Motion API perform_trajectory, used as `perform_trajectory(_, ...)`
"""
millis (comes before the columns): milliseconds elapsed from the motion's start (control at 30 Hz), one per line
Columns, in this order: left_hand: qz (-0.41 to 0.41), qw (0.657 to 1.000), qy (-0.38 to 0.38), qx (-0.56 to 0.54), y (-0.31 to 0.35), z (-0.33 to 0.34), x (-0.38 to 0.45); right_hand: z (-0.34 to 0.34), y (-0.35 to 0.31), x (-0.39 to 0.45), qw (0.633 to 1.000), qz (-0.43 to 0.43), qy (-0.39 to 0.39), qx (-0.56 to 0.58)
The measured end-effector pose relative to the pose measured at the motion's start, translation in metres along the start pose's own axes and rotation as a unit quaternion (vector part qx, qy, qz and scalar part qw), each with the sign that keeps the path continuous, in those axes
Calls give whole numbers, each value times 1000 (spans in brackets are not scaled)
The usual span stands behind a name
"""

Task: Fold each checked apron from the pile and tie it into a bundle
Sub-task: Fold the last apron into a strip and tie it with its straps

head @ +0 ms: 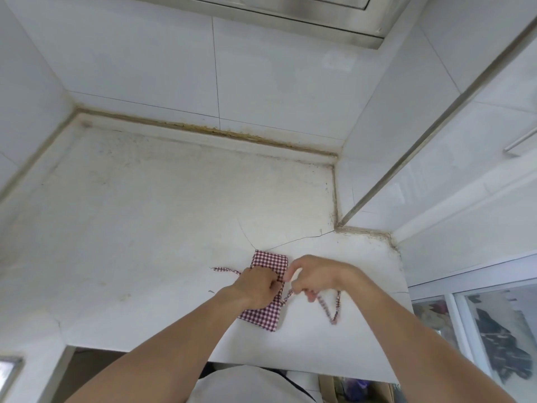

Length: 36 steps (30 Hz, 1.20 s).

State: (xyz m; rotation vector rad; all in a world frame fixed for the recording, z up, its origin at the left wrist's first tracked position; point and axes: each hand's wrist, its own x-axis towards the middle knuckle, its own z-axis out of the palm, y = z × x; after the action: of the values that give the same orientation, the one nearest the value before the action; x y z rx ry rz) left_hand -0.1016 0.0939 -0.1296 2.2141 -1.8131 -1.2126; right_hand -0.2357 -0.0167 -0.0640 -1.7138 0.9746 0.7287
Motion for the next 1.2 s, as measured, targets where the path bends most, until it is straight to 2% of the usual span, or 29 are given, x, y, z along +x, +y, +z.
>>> perform_trajectory(100, 6, 999, 5, 47, 2, 3, 3, -42, 7, -20, 996, -22, 91, -14)
perform_trajectory(167, 1, 999, -5, 54, 1, 6, 6, -68, 16, -25, 973, -57, 211, 67)
perform_trajectory(200, 0, 998, -8, 56, 1, 6, 7, -78, 23, -24, 944, -76, 305, 105)
perform_trajectory(267, -1, 999, -6, 54, 2, 7, 10, -85, 32, -26, 835, -106, 533, 86)
perform_trajectory(300, -2, 999, -5, 51, 2, 8, 11, -80, 34, -28, 774, -126, 616, 71)
perform_trajectory(333, -4, 999, -7, 45, 2, 8, 11, -69, 35, -27, 737, -146, 656, 69)
perform_trajectory(367, -7, 999, -8, 36, 1, 8, 12, -54, 35, -23, 740, -157, 651, 69)
perform_trajectory(400, -8, 1000, -8, 25, 0, 7, 12, -37, 37, -16, 779, -142, 608, 58)
perform_trajectory(467, -9, 1000, -16, 6, 0, 5, 13, 0, 46, 3, 911, -24, 411, 35)
perform_trajectory(500, -9, 1000, -24, -4, 0, 3, 13, 19, 49, 11, 949, 50, 304, 67)
perform_trajectory(533, -9, 999, -36, -15, 0, 2, 13, 38, 54, 20, 961, 99, 224, 127)
perform_trajectory(567, -12, 998, -51, -29, -1, 1, 13, 54, 56, 27, 954, 117, 185, 203)
perform_trajectory(600, -16, 997, -65, -47, -2, -2, 13, 69, 59, 36, 938, 115, 183, 270)
perform_trajectory(667, -20, 991, -82, -104, -7, -6, 14, 89, 58, 51, 905, 64, 242, 344)
perform_trajectory(767, -8, 980, -95, -174, -10, -12, 15, 96, 47, 55, 881, -26, 370, 295)
perform_trajectory(833, -18, 959, -95, -265, -10, -16, 15, 96, 35, 46, 838, -82, 455, 291)
perform_trajectory(900, -20, 939, -85, -334, -9, -18, 12, 96, 29, 41, 813, -141, 476, 303)
perform_trajectory(967, -5, 936, -66, -346, -9, -18, 8, 96, 30, 42, 812, -171, 465, 309)
perform_trajectory(1033, 23, 937, -48, -346, -13, -14, 8, 94, 34, 49, 822, -157, 448, 315)
perform_trajectory(1200, 17, 919, -32, -392, -22, -12, 4, 91, 38, 59, 865, -139, 379, 298)
